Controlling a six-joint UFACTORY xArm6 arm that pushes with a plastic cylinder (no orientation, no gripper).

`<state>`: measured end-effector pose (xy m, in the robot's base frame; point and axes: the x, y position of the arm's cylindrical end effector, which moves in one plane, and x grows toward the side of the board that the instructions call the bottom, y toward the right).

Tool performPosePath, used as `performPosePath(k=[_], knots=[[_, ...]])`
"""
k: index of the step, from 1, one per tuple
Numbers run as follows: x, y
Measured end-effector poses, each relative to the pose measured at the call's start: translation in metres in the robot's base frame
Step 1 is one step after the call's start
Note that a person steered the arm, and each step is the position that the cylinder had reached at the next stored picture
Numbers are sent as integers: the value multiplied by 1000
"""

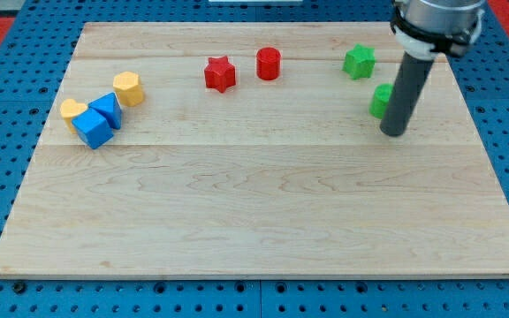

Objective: Push the green circle into the green star

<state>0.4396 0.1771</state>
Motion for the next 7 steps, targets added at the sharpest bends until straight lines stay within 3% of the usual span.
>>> performPosePath(k=[1,2,3,4,5,6,7], knots=[[-23,22],[-75,15],[-97,-25],[-71,-4],[-80,-3],[-138,30],[-153,20]])
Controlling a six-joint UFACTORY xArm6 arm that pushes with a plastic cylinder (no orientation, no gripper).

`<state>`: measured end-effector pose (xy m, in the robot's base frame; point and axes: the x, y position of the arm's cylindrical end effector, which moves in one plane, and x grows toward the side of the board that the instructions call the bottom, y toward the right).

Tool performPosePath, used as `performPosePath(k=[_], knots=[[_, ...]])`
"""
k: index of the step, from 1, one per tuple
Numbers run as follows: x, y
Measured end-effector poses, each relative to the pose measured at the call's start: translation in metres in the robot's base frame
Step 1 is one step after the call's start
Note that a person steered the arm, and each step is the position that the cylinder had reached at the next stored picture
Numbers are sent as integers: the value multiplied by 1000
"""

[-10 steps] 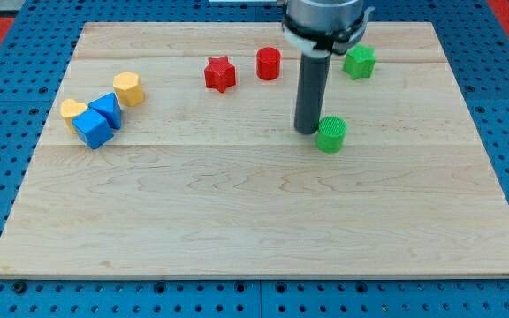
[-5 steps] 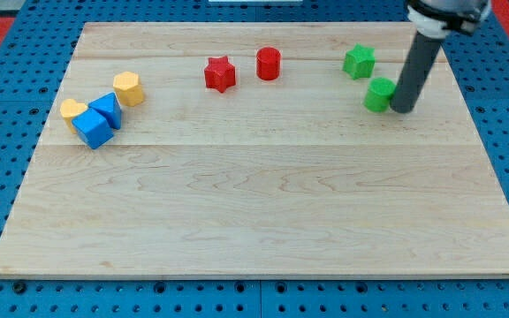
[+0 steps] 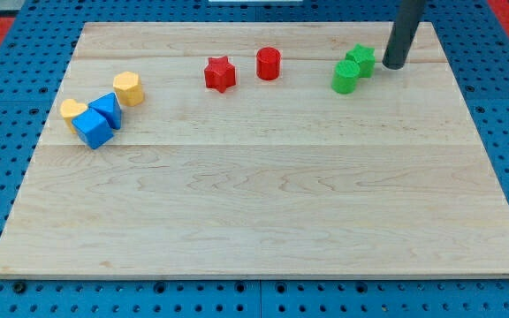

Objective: Push the green circle into the green star

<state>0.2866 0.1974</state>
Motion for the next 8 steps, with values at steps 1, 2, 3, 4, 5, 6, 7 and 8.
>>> performPosePath(k=[1,2,3,4,5,6,7,8], knots=[[-7,-19],[-13,-24],[-36,-5],[4,-7],[77,0],[89,-62],[67,-101],[33,-123]])
